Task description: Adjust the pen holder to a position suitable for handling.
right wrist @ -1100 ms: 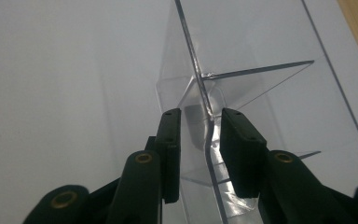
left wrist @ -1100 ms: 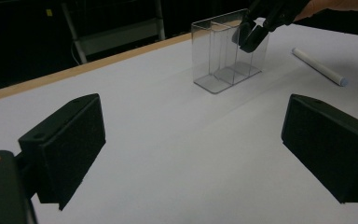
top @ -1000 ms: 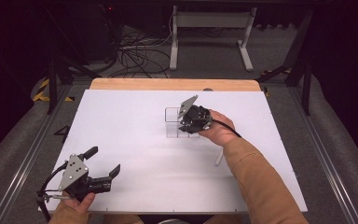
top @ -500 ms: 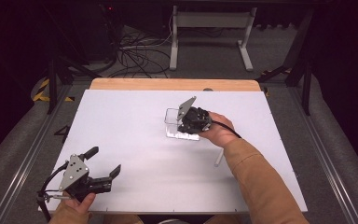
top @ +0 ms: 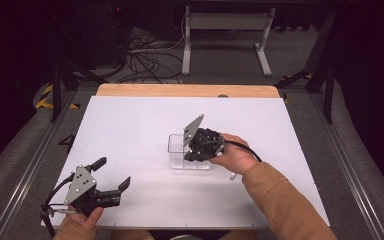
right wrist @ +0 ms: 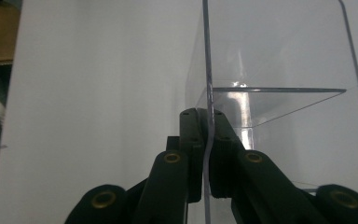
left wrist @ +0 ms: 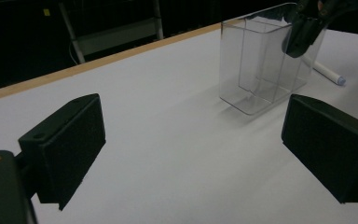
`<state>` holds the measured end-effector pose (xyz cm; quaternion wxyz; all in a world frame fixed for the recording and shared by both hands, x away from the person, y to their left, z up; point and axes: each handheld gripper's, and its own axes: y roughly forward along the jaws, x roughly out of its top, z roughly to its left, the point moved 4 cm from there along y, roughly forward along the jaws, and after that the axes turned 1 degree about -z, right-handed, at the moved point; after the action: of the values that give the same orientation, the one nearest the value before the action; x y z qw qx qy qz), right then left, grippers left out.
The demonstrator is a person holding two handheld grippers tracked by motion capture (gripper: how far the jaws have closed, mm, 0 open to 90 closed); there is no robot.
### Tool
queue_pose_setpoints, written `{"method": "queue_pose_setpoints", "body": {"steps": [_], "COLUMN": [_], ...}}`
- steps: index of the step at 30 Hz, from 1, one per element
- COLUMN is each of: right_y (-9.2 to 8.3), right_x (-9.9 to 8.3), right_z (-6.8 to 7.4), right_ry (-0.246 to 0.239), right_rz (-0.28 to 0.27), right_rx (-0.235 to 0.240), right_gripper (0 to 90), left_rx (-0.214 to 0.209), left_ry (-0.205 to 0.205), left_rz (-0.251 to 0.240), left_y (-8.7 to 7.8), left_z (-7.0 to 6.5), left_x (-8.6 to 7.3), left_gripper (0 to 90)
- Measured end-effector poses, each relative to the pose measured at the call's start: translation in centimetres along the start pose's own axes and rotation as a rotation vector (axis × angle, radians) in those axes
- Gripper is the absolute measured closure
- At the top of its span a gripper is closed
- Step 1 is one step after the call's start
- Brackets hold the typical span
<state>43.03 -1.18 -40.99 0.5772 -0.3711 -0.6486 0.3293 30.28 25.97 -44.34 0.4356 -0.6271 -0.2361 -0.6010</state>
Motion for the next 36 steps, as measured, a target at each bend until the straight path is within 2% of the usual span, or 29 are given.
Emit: {"method": "queue_pose_setpoints", "body": {"steps": [5,9,16,23,31,36], "right_y": [0.4,0.8,1.4,1.6,1.6,1.7], "right_x": [-0.1,-0.2,-0.2,-0.3,-0.4,-0.3], "right_z": [1.3,2.2,3.5,3.7,4.0,4.1], "right_ry": [0.005,0.013,-0.006,0.016,-0.012,-0.006], "right_rz": [-0.015,-0.027,-0.010,-0.013,-0.008,-0.010], "right_rx": [-0.005,0.017,0.032,0.024,0.034,0.030], "right_gripper": [87.4,87.4,87.3,87.3,87.6,87.7], "left_rx": [0.001,0.000,0.000,0.001,0.000,0.000], "left_ry": [0.001,-0.004,-0.004,-0.002,0.003,0.003], "left_rz": [-0.003,0.000,-0.001,-0.002,-0.001,-0.001], "left_y": [0.0,0.1,0.1,0.1,0.1,0.1], "left_z": [0.0,0.0,0.0,-0.1,-0.1,-0.1], "left_x": [0.0,0.0,0.0,0.0,0.0,0.0], "left_gripper": [7.0,7.0,7.0,7.0,7.0,7.0]}}
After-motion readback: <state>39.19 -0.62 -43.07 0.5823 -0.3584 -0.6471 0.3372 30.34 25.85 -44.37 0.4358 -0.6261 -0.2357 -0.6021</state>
